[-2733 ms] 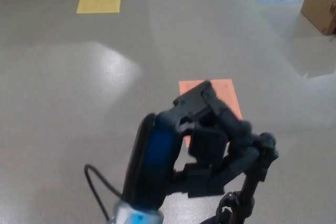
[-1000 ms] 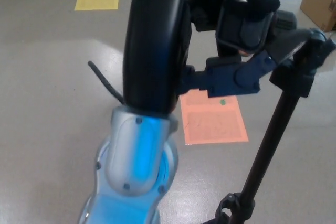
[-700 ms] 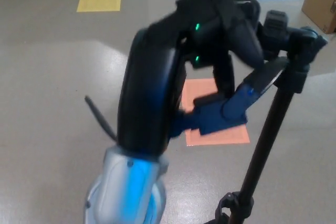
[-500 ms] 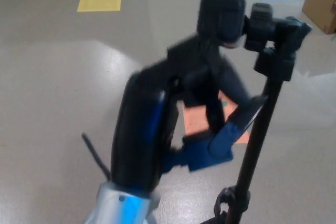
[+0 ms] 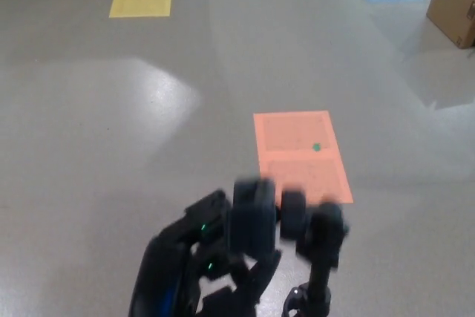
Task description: A phone stand is kept on the floor and the robot uses both its hands to grab it and uses its left hand to extend the phone stand by pulling it upwards
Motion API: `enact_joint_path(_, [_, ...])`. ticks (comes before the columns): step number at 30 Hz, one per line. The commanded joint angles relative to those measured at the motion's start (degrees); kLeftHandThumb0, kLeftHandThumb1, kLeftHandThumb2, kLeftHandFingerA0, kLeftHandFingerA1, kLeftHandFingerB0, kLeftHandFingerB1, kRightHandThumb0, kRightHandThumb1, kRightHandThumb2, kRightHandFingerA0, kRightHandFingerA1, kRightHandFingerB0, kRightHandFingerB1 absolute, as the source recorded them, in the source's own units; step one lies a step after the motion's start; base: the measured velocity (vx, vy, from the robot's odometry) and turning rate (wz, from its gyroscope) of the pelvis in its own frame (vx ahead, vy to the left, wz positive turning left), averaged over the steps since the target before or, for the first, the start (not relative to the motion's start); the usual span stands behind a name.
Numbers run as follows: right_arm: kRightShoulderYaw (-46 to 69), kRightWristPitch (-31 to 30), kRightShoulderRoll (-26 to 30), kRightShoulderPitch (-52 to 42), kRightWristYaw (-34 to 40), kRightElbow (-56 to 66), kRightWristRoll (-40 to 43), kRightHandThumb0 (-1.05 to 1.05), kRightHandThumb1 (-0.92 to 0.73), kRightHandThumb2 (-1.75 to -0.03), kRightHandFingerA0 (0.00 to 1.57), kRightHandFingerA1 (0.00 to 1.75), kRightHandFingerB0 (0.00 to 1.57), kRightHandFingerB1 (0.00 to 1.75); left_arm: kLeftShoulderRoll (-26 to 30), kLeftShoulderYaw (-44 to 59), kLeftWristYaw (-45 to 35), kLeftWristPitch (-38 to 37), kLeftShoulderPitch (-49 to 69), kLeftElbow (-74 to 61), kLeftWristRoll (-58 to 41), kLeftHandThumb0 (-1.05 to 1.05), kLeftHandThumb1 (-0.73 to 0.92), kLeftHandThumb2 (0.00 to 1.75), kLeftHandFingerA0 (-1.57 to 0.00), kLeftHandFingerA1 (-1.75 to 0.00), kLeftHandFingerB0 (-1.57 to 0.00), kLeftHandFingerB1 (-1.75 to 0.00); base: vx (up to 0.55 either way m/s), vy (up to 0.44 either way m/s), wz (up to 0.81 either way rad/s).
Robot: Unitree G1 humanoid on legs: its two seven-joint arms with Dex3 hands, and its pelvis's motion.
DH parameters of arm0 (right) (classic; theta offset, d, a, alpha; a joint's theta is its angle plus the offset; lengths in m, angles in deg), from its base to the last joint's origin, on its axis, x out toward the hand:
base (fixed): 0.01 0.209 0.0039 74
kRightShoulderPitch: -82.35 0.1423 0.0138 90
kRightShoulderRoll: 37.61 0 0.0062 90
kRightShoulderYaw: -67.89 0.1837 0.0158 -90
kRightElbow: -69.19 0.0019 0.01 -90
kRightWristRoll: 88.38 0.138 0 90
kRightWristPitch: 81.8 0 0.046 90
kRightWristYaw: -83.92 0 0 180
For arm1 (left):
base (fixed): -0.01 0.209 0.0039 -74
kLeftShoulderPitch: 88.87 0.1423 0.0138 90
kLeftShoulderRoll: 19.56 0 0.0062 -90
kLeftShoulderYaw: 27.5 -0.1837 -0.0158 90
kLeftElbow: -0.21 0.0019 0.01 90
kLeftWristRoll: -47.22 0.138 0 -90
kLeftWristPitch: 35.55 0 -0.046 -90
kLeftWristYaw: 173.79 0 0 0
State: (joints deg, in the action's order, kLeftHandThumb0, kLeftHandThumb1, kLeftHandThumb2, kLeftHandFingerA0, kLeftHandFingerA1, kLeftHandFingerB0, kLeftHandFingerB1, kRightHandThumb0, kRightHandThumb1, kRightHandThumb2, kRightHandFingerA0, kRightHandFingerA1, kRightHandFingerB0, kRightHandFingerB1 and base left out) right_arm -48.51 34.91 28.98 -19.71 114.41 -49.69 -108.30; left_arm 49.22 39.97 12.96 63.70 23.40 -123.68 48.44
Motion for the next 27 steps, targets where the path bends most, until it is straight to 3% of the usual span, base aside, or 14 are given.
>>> enact_joint_path(1, [0.88, -1.55, 2.07, -1.48, -2.42, -2.15, -0.98, -0.23, -0.87, -0.66, 0.97, 1.75, 0.72, 1.75, -4.16, -0.04, -2.23, -17.92, 10.82, 9.0, -10.18, -0.11, 0.64, 0.6, -0.85, -1.75, -0.67, -1.75, 0.0, 0.0, 0.0])
enact_joint_path(2, [0.97, -1.35, 2.01, -1.47, -2.56, -2.33, -0.75, -0.24, -0.86, -0.66, 0.97, 1.75, 0.71, 1.75, -3.64, 0.01, -2.08, -18.81, 10.65, 9.58, -8.93, -0.23, 0.5, 0.82, -1.19, -1.46, -1.0, -1.36, 0.0, 0.0, 0.0])
enact_joint_path(3, [1.05, -1.59, 1.91, -1.62, -2.85, -2.16, -0.49, -0.48, -0.7, -0.89, 1.14, 1.52, 0.91, 1.4, -2.85, 0.07, -1.56, -19.91, 10.48, 10.32, -6.91, -0.17, 0.65, 0.57, -0.86, -1.75, -0.67, -1.75, 0.0, 0.0, 0.0])
enact_joint_path(5, [1.12, -2.34, 1.79, -1.88, -2.99, -1.67, -0.49, -0.5, -0.68, -0.9, 1.13, 1.5, 0.93, 1.4, -2.13, 0.14, -0.41, -21.29, 10.45, 11.17, -4.19, -0.19, 0.64, 0.57, -0.86, -1.75, -0.67, -1.75, 0.0, 0.0, 0.0])
enact_joint_path(6, [0.99, -2.72, 1.92, -1.89, -2.42, -1.58, -1.25, -0.49, -0.71, -0.47, 0.52, 1.75, 0.31, 1.29, -1.6, 0.2, 0.35, -21.91, 10.63, 11.51, -2.63, -0.24, 0.63, 0.55, -0.78, -1.74, -0.66, -1.67, 0.0, 0.0, 0.0])
enact_joint_path(7, [0.84, -3.08, 2.09, -1.9, -1.78, -1.48, -2.11, -0.49, -0.71, -0.47, 0.52, 1.75, 0.31, 1.29, -1.15, 0.27, 0.89, -22.35, 10.9, 11.76, -1.46, -0.24, 0.63, 0.55, -0.78, -1.74, -0.66, -1.67, 0.0, 0.0, 0.0])
enact_joint_path(8, [-0.17, -6.15, 3.54, -1.67, -1.63, -0.04, -5.35, -0.66, -0.75, -0.62, 0.31, 1.06, 0.24, 0.51, -0.52, 0.45, 2.08, -23.46, 10.85, 12.65, 0.82, -0.51, 0.45, 0.84, -0.92, -1.28, -0.7, -1.08, 0.0, 0.0, 0.0])
enact_joint_path(9, [-0.84, -8.37, 4.45, -1.6, -1.93, 1.06, -7.33, -0.76, -0.6, -0.97, 0.23, 0.7, 0.08, 0.47, -0.07, 0.62, 2.46, -24.29, 10.85, 13.28, 1.89, -0.51, 0.56, 0.58, -0.64, -1.29, -0.68, -0.94, 0.0, 0.0, 0.0])
enact_joint_path(10, [-1.36, -10.51, 5.15, -1.77, -3.14, 2.37, -8.35, -0.88, -0.62, -1.03, 0.0, 0.37, 0.0, 0.11, 0.93, 0.82, 2.34, -24.87, 11.01, 13.75, 2.93, -0.69, 0.57, 0.58, -0.55, -0.66, -0.56, -0.44, 0.0, 0.0, 0.0])
enact_joint_path(14, [-1.84, -14.33, 7.34, -3.24, -8.74, 6.49, -7.43, -0.97, -0.63, -0.99, 0.0, 0.04, 0.0, 0.0, 6.02, 2.13, 1.74, -24.6, 12.44, 14.02, 7.42, -0.82, 0.48, 0.9, -0.05, -0.2, -0.12, -0.28, 0.0, 0.0, 0.0])
enact_joint_path(15, [-1.92, -15.31, 7.52, -3.5, -8.92, 7.27, -7.78, -1.0, -0.8, -0.64, 0.0, 0.0, 0.0, 0.0, 6.76, 2.55, 1.67, -24.95, 12.35, 14.5, 7.87, -0.91, 0.54, 0.92, 0.0, 0.0, -0.1, -0.14, 0.0, 0.0, 0.0])
enact_joint_path(21, [-1.31, -14.21, 10.74, -6.17, -10.84, 12.26, -6.62, -0.99, -0.79, -0.64, 0.0, 0.0, 0.0, 0.0, 10.26, 5.73, 2.45, -25.18, 13.42, 16.37, 9.64, -0.93, 0.51, 0.94, 0.0, 0.0, 0.0, -0.01, 0.0, 0.0, 0.0])
enact_joint_path(22, [-1.05, -13.6, 11.37, -6.57, -10.62, 13.25, -6.78, -0.93, -0.6, -0.94, 0.0, 0.0, 0.0, 0.0, 10.71, 6.43, 2.54, -25.62, 13.48, 16.72, 9.7, -0.94, 0.53, 0.94, 0.0, 0.0, 0.0, 0.0, 0.0, 0.0, 0.0])
enact_joint_path(27, [-0.32, -12.7, 13.13, -7.87, -12.32, 15.74, -5.35, -1.0, -0.74, -0.67, 0.0, 0.0, 0.0, 0.0, 11.59, 7.87, 2.62, -26.56, 14.41, 17.12, 9.77, -0.93, 0.52, 0.94, 0.0, 0.0, 0.0, -0.06, 0.0, 0.0, 0.0])
